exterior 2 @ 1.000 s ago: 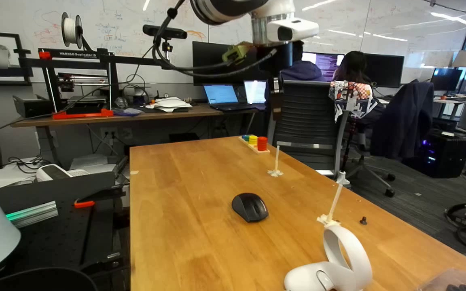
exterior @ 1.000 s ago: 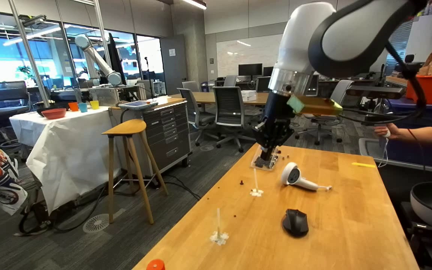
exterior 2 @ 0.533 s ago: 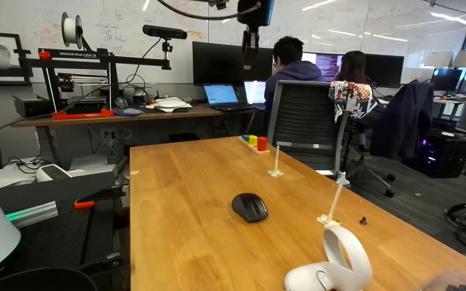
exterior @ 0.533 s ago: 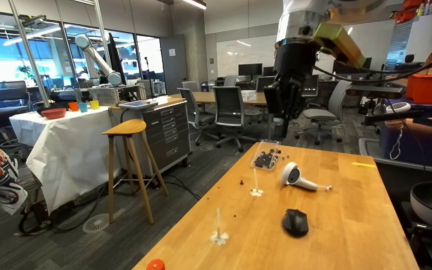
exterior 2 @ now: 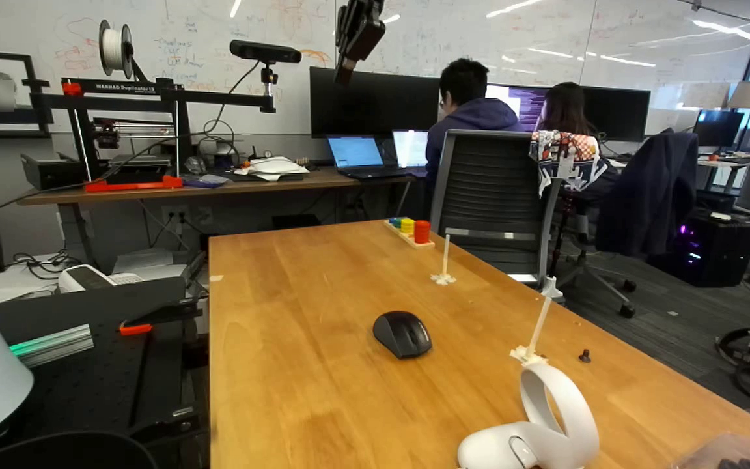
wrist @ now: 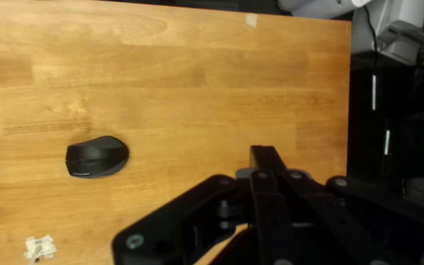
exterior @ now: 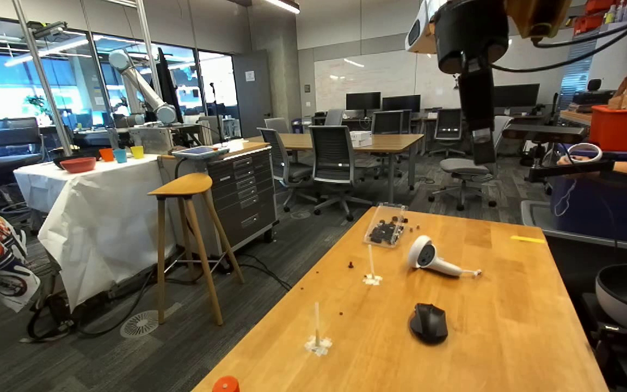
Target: Left-click the mouse
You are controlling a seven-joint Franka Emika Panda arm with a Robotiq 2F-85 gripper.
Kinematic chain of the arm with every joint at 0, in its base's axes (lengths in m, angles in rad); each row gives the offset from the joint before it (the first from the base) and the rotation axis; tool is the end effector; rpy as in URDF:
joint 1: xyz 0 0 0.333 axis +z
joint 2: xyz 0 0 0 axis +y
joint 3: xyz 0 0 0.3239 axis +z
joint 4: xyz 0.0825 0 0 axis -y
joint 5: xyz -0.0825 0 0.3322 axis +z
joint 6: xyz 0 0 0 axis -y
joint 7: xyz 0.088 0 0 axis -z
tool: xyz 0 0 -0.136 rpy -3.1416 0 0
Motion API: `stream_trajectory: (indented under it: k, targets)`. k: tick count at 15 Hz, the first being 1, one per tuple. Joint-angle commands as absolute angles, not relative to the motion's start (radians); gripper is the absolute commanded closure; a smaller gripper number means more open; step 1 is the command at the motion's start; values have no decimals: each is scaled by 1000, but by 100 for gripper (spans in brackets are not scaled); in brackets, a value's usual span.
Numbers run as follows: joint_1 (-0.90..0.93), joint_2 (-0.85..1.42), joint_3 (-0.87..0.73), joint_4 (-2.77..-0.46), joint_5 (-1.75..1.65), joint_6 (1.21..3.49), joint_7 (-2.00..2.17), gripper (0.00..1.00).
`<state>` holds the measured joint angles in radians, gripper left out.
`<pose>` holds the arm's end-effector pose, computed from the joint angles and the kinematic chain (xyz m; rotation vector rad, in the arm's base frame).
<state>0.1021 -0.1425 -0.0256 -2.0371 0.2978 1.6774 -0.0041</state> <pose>0.4312 0.0696 0.4914 -2.8366 -0.0238 0.3246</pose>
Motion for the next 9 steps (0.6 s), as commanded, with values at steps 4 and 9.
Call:
stream_trajectory:
  k: [4, 9]
  targets:
    - [64, -116, 1, -1908, -57, 1501, -53, 96]
    - [30, -129, -18, -1924, -178, 1750, 33, 96]
